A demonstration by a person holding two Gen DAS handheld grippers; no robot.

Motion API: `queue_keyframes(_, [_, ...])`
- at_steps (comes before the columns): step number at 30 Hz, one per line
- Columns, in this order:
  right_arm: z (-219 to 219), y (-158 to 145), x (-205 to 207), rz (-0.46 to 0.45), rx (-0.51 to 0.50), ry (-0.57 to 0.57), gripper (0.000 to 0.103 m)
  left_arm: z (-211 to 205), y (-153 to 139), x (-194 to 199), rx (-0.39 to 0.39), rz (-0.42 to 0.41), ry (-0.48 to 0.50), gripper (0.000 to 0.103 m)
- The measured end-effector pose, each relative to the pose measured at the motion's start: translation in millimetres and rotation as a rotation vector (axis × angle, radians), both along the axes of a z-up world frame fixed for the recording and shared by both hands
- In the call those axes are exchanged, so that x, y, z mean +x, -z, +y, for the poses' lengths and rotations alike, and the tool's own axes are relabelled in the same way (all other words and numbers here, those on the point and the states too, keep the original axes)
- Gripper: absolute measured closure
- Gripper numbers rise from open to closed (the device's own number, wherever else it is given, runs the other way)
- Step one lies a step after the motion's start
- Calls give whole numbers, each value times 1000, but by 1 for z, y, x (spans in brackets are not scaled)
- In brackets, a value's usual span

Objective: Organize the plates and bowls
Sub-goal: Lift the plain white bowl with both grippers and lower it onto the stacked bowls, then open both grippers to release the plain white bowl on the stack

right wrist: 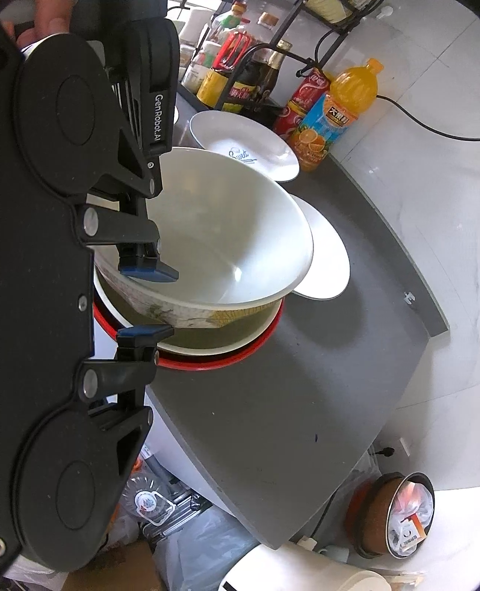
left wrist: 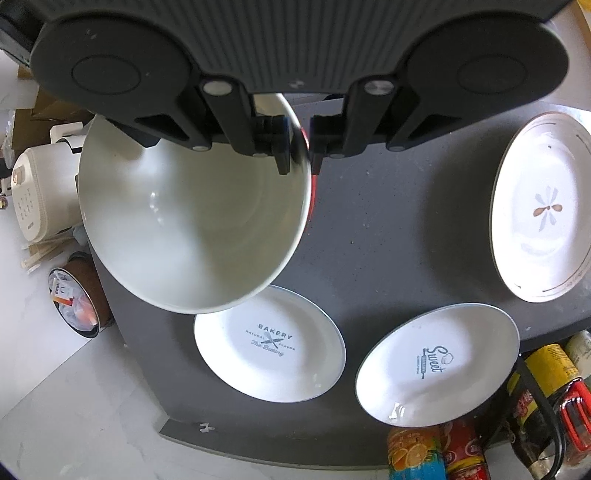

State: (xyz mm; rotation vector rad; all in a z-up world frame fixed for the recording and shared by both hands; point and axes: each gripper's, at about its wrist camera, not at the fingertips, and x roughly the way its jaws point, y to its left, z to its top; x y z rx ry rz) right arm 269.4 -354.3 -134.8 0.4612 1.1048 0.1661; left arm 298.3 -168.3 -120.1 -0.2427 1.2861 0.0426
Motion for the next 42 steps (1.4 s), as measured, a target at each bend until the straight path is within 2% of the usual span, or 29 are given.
queue_keyframes(4, [2, 0, 2, -3, -13, 0, 74, -2, 1, 1, 15, -6, 13, 95])
queue_keyframes(12, [3, -1, 5, 5, -31, 2, 73, -3, 3, 11, 38, -21, 23, 93])
queue_keyframes(22, [-11, -12, -3, -34, -40, 25, 72, -11, 2, 10, 84, -19, 64, 93])
queue_keyframes(29, [-10, -1, -7, -17, -14, 43, 86, -10, -5, 8, 67, -23, 59, 92])
queue_keyframes(34, [-9, -4, -11, -19, -9, 62, 84, -4, -14, 2, 77, -26, 39, 83])
queue_keyframes(36, [-11, -9, -11, -15, 7, 79, 79, 0, -20, -2, 90, -32, 31, 72])
queue_keyframes(40, [-10, -23, -9, -61, 0, 80, 69, 5, -35, -9, 114, -65, 22, 59])
queue_keyframes(42, [-14, -29, -8, -84, 39, 94, 68, 10, -41, -11, 123, -77, 4, 53])
